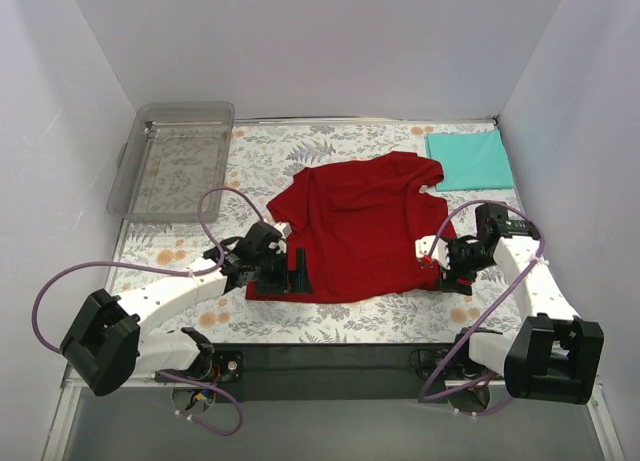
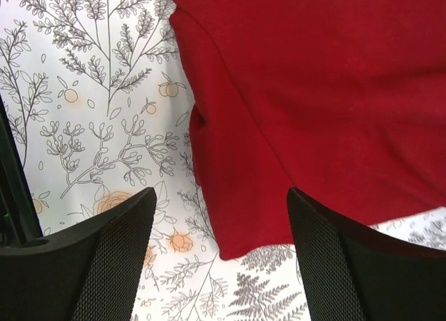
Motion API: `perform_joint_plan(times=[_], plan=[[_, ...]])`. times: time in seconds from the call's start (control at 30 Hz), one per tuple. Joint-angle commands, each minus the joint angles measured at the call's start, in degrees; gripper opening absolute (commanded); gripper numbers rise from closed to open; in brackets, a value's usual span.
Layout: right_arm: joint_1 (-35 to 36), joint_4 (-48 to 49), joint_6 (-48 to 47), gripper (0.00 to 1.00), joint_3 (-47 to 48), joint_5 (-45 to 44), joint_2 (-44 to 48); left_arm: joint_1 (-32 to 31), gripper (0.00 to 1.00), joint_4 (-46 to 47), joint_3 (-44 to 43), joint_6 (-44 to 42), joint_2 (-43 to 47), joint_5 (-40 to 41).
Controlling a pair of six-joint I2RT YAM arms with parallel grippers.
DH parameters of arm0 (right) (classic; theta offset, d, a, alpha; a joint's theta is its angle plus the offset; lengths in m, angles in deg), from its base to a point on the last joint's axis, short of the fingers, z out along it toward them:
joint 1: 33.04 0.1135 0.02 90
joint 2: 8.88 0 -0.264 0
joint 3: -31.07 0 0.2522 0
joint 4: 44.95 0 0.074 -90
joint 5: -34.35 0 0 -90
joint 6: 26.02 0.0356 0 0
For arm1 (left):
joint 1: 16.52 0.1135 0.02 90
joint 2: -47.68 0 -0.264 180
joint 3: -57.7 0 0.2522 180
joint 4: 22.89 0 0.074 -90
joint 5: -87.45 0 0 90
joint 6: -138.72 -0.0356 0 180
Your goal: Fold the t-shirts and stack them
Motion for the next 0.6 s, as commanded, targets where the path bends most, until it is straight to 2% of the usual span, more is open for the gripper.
perform_joint_plan(times=[0.0,0.2,0.33,0.37,0.43,0.47,0.53,0.57], plan=[[0.2,1.5,-5.1,0.68,-2.0,2.0,-2.8,-0.8,0.83,2.2,1.2,5.1,3.6,4.0],[2.7,9.0,-0.9,0.62,-5.2,1.1,-5.9,-1.9,0.83,2.6,3.1,5.2,4.3,9.2],[3.0,11.2,0.6,0.44,-6.2,0.5,-7.9,-1.9,0.83,3.6,4.3,5.9,4.7,10.7],[3.0,11.6,0.7,0.31,-6.8,-0.1,-8.0,-1.9,0.82,3.8,4.8,6.5,4.6,10.4],[3.0,11.4,0.4,0.2,-7.3,-1.3,-7.6,-2.0,0.82,3.8,4.8,6.6,4.3,10.2],[3.0,10.7,-0.8,0.12,-8.4,-4.1,-6.9,-2.0,0.82,3.5,4.5,6.9,4.4,10.2],[3.0,7.3,-8.0,0.08,-10.8,-8.3,-2.7,-2.0,0.82,2.4,4.4,7.1,5.7,10.7],[3.0,6.4,-10.7,0.02,-12.1,-12.9,-1.1,-2.0,0.82,2.3,4.5,7.1,6.5,10.9]])
